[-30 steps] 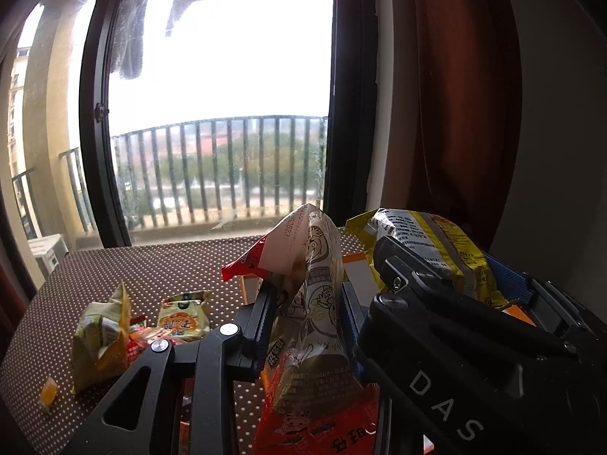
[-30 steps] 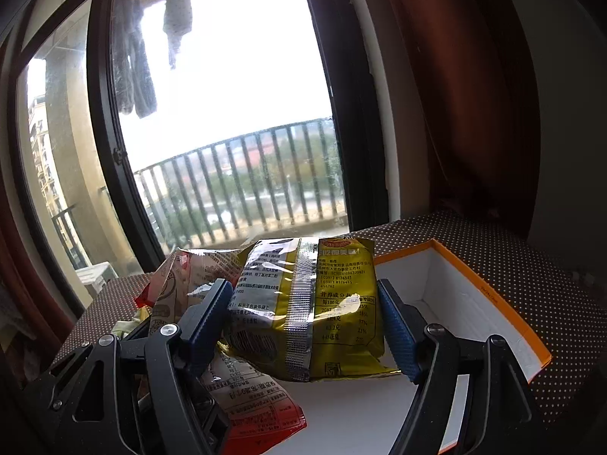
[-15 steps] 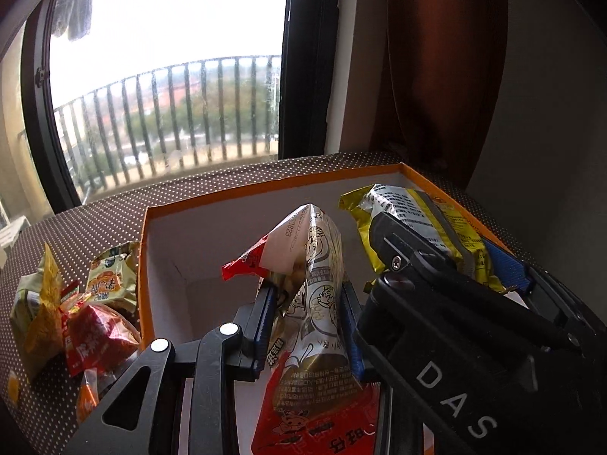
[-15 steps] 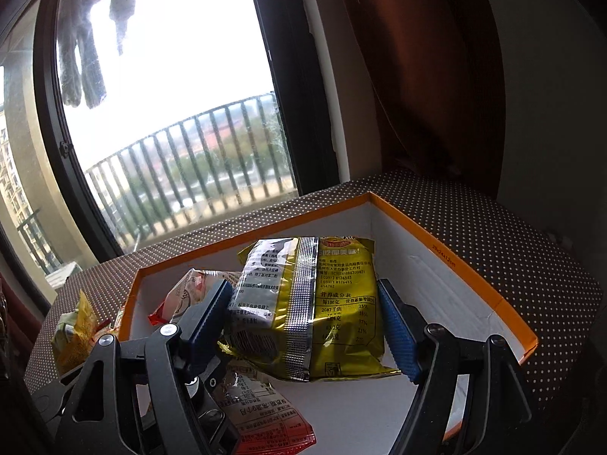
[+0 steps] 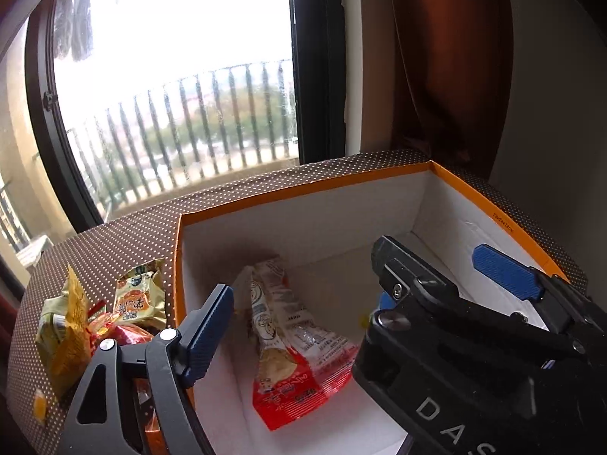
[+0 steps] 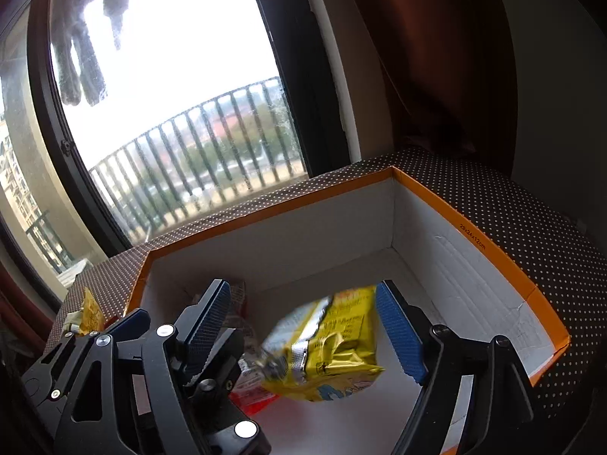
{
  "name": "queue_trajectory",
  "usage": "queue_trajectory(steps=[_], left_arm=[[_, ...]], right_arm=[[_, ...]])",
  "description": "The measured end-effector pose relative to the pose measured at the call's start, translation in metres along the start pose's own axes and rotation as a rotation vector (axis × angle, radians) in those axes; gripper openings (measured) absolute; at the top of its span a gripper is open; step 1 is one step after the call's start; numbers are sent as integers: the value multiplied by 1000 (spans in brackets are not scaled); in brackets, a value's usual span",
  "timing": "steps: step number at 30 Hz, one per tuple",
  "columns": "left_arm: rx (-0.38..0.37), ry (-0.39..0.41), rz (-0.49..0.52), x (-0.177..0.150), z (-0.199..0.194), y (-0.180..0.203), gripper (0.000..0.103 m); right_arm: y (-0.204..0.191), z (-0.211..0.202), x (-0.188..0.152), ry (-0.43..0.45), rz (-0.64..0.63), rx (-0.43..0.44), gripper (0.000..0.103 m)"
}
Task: Organize snacks
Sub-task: 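Open both tools to drop the packets into the shoebox, then move both tools back toward the remaining snack pile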
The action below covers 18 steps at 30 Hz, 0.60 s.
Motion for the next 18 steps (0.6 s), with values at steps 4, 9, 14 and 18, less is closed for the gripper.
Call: queue_trajectory(steps=[4, 9, 14, 18], left_arm=[[-7, 24, 10, -4, -12, 8, 84], [-9, 35, 3, -7, -25, 8, 85], [-15, 52, -10, -11, -40, 9, 85], [-16, 66, -15, -14, -52, 9, 85]], right_arm=[[0, -8, 0, 22, -13, -19, 93], [-1, -23, -3, 42, -19, -26, 95], [-3, -37, -8, 54, -34, -27, 96], [-9, -47, -10, 65, -45, -27, 96]])
Point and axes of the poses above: each gripper's, at about its wrist camera, not at the fingertips, and z roughly the way its jaws point, y to its right, x to its top, the point moved 4 cm from there along z, roughly the way its jaws point, and after that the axes turned 12 degrees about -x, right-handed, at the moved point
